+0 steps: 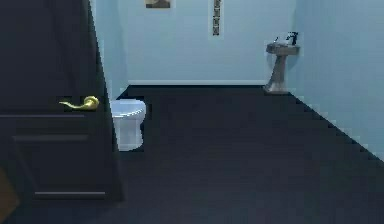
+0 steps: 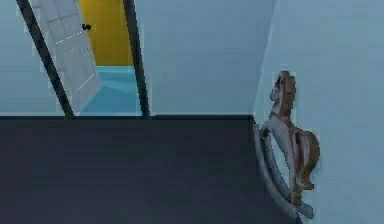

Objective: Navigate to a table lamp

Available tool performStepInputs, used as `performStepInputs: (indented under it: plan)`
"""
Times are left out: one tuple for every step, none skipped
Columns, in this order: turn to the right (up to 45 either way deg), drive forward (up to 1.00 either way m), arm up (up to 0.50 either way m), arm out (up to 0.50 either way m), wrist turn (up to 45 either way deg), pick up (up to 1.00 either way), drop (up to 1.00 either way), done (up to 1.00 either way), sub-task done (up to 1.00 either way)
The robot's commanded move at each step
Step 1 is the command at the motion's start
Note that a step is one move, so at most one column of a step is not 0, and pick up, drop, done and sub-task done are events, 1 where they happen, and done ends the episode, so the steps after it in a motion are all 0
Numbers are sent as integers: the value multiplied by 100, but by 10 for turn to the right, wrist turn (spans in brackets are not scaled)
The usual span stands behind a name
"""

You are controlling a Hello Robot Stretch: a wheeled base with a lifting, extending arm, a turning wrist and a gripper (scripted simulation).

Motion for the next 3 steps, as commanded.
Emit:
performStepInputs:
  plan:
    - [-450, 0, 0, 0, 0, 0, 0, 0, 0]
    - [-90, 0, 0, 0, 0, 0, 0, 0, 0]
    - [0, 100, 0, 0, 0, 0, 0, 0, 0]
